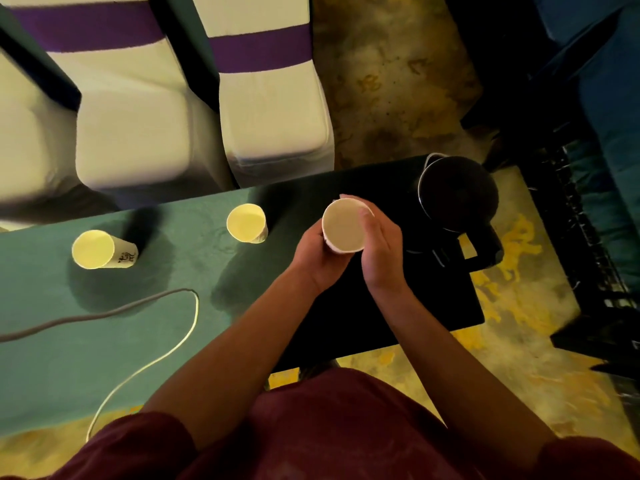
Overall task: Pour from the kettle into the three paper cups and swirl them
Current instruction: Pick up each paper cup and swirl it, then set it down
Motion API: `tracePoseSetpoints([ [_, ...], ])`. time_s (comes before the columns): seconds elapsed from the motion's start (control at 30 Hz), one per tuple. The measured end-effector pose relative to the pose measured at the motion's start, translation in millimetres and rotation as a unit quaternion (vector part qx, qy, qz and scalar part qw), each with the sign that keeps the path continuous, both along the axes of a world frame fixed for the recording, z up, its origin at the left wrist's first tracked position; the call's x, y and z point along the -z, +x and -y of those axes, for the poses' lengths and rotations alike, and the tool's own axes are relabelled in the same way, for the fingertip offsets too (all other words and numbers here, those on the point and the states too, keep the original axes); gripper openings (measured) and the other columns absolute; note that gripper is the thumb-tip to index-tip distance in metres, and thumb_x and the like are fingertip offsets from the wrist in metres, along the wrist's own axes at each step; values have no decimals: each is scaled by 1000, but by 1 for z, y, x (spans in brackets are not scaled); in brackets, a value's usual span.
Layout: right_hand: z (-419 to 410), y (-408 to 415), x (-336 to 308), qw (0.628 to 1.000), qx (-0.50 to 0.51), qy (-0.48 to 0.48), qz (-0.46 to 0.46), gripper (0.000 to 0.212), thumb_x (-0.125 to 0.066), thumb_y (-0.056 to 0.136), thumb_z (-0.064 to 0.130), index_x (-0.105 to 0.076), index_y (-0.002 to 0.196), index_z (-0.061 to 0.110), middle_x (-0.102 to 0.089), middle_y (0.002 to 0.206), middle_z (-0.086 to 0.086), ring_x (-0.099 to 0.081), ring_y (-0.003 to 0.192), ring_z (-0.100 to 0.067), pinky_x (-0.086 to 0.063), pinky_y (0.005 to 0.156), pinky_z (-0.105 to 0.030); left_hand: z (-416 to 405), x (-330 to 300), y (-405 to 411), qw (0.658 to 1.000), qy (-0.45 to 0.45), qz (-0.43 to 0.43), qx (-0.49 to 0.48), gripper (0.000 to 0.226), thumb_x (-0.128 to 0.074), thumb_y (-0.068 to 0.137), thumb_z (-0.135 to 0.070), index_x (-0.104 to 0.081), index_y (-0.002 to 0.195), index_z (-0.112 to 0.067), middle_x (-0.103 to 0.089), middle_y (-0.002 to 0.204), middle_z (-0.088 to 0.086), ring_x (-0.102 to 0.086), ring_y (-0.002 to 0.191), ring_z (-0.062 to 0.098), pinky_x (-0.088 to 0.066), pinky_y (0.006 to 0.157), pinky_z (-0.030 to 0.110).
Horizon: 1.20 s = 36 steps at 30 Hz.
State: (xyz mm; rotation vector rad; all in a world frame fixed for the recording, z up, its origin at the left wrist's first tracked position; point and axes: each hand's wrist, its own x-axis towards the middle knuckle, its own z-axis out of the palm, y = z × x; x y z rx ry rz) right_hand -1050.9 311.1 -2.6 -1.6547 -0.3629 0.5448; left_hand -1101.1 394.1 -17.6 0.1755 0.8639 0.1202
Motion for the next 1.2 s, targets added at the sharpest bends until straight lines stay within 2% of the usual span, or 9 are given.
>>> tracePoseSetpoints([
  [0.17,-14,-23,-26,998,-14,62,2,36,-39,108,16,-61,134,8,-69,129,-8,-66,119,-21,-54,93,-24,-5,-19,-23,998,-21,53,-30,29,-43,104,-26,-65,105,-6,-72,92,13,-72,83,24,-61,73,31],
  [0.3,-33,-53,-35,995,-33,91,13,40,-37,103,19,-67,124,2,-71,125,-15,-67,117,-24,-54,94,-27,-19,-27,-56,994,-7,87,-71,23,-48,100,-24,-63,109,-9,-68,101,11,-65,95,24,-59,79,32],
  [0.4,-51,-81,-36,993,-52,105,0,39,-38,103,15,-68,120,-1,-72,120,-19,-68,115,-30,-54,98,-38,-34,-31,-88,989,-5,97,-109,28,-60,86,-24,-63,110,-10,-67,104,11,-63,98,24,-61,76,32],
  [0.5,-69,-114,-40,992,-61,107,-9,36,-38,102,6,-70,114,-5,-74,113,-15,-70,107,-18,-54,93,-28,-48,-32,-122,986,-13,85,-143,29,-57,88,-22,-62,112,-7,-66,104,13,-63,96,25,-62,71,32],
  [0.57,-80,-138,-38,991,-72,115,-13,35,-39,101,6,-70,112,-5,-74,110,-16,-71,105,-20,-54,92,-29,-56,-32,-150,984,-16,79,-156,25,-48,98,-22,-64,107,-5,-68,99,14,-65,91,26,-62,69,31],
  [0.67,-96,-183,-35,991,-80,110,-22,35,-42,99,15,-72,110,0,-74,113,-17,-69,109,-28,-53,98,-39,-71,-34,-196,985,4,83,-150,29,-44,102,-24,-65,104,-4,-69,96,15,-67,86,26,-62,70,32],
  [0.97,-145,-321,-38,993,-104,63,3,26,-48,101,21,-72,110,21,-71,106,14,-64,96,6,-48,82,-10,-128,-38,-345,988,54,80,-124,32,-37,105,-23,-63,99,-5,-74,78,13,-74,66,24,-59,53,30],
  [1.07,-168,-362,-35,991,-116,63,9,28,-49,98,23,-73,114,19,-72,105,10,-64,94,10,-47,85,-11,-152,-38,-390,988,76,58,-124,31,-35,105,-22,-61,104,-6,-74,78,12,-74,66,24,-58,52,30],
  [1.2,-200,-407,-34,984,-165,72,6,29,-48,101,18,-69,103,38,-72,105,14,-65,99,5,-47,87,-12,-179,-32,-434,985,84,40,-145,29,-38,105,-25,-62,109,-8,-72,86,13,-73,72,23,-59,55,30],
])
